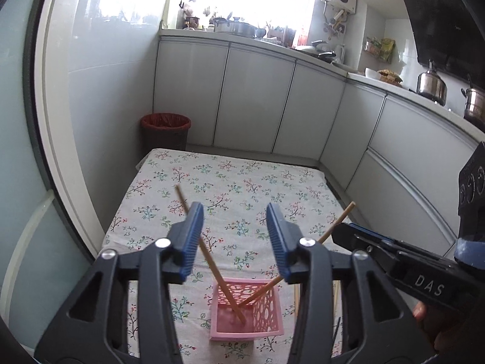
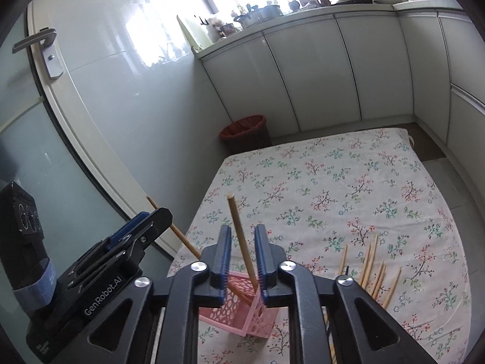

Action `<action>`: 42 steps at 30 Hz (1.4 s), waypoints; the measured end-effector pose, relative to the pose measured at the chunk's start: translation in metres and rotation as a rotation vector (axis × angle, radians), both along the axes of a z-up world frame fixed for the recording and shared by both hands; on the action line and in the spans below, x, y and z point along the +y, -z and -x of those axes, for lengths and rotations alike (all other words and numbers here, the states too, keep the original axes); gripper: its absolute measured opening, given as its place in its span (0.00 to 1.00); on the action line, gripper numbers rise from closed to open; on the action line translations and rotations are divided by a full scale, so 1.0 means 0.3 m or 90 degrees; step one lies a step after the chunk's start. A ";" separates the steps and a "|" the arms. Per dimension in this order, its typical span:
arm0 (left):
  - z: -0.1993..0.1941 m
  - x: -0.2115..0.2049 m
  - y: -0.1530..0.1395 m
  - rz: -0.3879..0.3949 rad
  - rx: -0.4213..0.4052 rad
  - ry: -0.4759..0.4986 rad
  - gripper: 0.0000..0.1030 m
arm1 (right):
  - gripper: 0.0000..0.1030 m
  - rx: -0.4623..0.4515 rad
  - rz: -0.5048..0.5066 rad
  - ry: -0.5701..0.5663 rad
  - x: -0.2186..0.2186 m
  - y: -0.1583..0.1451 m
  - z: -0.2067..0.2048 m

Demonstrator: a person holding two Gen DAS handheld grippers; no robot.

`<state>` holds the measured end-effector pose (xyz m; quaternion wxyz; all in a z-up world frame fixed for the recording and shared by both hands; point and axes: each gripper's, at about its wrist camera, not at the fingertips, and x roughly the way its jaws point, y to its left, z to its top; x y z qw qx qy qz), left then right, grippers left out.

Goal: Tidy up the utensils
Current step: 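Lower both sticks into the pink basket and open both tools, then grasp another wooden stick with the left tool while the right tool returns to the pile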

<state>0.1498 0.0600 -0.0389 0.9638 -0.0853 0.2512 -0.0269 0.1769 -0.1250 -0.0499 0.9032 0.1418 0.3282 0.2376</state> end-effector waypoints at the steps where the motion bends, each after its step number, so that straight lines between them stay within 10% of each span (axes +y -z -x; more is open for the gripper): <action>1: 0.006 0.003 -0.008 0.003 -0.002 -0.001 0.53 | 0.23 -0.002 -0.003 0.001 -0.006 -0.009 0.002; 17: 0.116 -0.057 0.044 0.032 0.115 0.053 0.94 | 0.81 0.007 0.048 0.086 -0.298 -0.055 0.155; 42: -0.063 -0.595 0.325 -0.106 0.324 0.165 0.94 | 0.84 0.243 0.194 0.207 -0.670 0.292 0.080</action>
